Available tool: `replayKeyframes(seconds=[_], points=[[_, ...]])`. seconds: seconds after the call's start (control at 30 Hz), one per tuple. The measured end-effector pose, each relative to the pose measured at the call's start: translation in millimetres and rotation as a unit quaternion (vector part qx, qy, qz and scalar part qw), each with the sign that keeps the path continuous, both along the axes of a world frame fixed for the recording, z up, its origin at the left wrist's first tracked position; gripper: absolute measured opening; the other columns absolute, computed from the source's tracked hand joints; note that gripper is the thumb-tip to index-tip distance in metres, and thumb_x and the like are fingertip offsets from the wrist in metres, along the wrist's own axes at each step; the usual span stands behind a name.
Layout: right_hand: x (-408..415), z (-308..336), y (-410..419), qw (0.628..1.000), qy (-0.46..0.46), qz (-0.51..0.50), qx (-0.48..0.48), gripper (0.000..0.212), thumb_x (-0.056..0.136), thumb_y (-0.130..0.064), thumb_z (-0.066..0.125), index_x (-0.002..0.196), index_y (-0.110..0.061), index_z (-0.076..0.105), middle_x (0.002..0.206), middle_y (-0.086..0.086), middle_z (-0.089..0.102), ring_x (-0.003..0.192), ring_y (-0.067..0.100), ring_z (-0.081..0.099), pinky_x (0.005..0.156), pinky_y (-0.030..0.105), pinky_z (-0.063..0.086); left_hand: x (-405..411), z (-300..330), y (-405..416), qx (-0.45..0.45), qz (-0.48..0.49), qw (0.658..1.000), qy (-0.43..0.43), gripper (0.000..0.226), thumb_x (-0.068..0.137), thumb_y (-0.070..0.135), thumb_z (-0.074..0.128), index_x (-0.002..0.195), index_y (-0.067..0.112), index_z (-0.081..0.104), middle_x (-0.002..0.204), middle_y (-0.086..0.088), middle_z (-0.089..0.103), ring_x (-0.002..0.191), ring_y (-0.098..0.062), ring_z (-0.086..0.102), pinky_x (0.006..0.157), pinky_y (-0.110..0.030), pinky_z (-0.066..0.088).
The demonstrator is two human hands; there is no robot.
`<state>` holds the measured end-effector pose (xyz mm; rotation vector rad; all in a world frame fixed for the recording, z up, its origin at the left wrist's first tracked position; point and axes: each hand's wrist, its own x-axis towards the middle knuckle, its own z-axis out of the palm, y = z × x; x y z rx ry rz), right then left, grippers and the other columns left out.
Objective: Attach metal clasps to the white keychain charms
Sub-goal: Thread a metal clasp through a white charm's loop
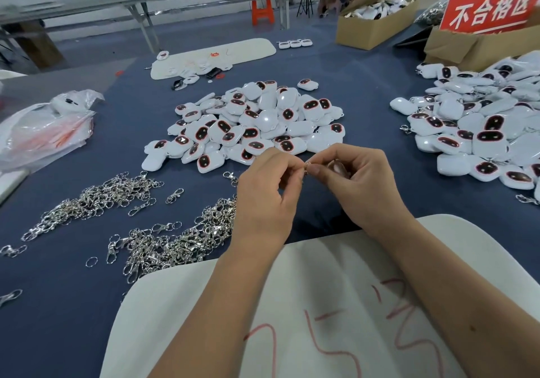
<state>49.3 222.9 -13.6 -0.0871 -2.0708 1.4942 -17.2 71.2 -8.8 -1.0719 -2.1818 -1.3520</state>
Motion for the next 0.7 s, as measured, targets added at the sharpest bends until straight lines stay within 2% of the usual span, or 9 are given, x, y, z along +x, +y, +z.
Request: replayKeyframes(seconds=[0.1,0.17,0.3,0.43,0.53,0.7], points=[[0.6,1.1,-4.5,0.996,0.010,-0.034,0.082,0.009,0.089,0.000,0.079,0.086,-0.009,0.080,0.073,-0.009,0.071,0.059,0.021,0.050,0.060,0.013,0.036,-5.6,0.0,-4.8,-0.049,-0.010,0.998,0.029,0.010,0.090,-0.001,0.068,0.086,0.008,0.070,0.084,0.001,0.062,0.079,-0.013,0.055,0.072,-0.028,0.045],[0.5,1.2,-5.5,0.993,0.004,-0.039,0.108,0.009,0.088,-0.001,0.080,0.086,-0.010,0.080,0.073,0.000,0.070,0.061,0.019,0.049,0.061,0.012,0.036,-7.7,0.4,-7.2,-0.067,-0.021,0.997,0.041,0.009,0.090,-0.001,0.067,0.088,0.007,0.071,0.085,-0.001,0.062,0.080,-0.014,0.055,0.073,-0.029,0.045],[0.7,0.8,-2.6,0.990,-0.007,-0.039,0.136,0.008,0.087,-0.004,0.082,0.086,-0.012,0.081,0.066,-0.009,0.062,0.058,0.011,0.043,0.060,0.016,0.035,-8.0,0.5,-9.6,-0.096,-0.033,0.993,0.053,0.009,0.095,0.002,0.064,0.091,0.007,0.071,0.088,-0.002,0.061,0.081,-0.020,0.057,0.074,-0.035,0.046],[1.9,3.1,-1.0,0.986,-0.012,-0.022,0.164,0.010,0.087,-0.002,0.081,0.086,-0.011,0.081,0.075,-0.002,0.071,0.066,0.016,0.056,0.064,0.019,0.041,-7.0,-0.2,-9.0,-0.097,-0.028,0.994,0.051,0.009,0.095,0.002,0.064,0.091,0.007,0.070,0.087,-0.001,0.060,0.080,-0.019,0.055,0.073,-0.032,0.044],[1.5,2.5,-1.5,0.987,-0.009,-0.020,0.158,0.007,0.088,-0.003,0.081,0.087,-0.011,0.081,0.075,0.001,0.071,0.066,0.014,0.057,0.064,0.020,0.043,-5.9,-1.1,-7.8,-0.091,-0.021,0.995,0.043,0.010,0.094,0.000,0.062,0.089,0.008,0.066,0.086,0.002,0.057,0.078,-0.015,0.050,0.071,-0.028,0.040],[0.0,-1.0,-1.6,0.994,-0.012,-0.013,0.104,0.009,0.089,-0.009,0.081,0.084,-0.016,0.078,0.062,0.008,0.063,0.054,0.018,0.041,0.056,0.017,0.035,-5.0,-0.7,-5.7,-0.066,-0.014,0.997,0.030,0.013,0.092,0.000,0.063,0.085,0.011,0.063,0.084,0.005,0.055,0.074,-0.013,0.048,0.067,-0.027,0.038]])
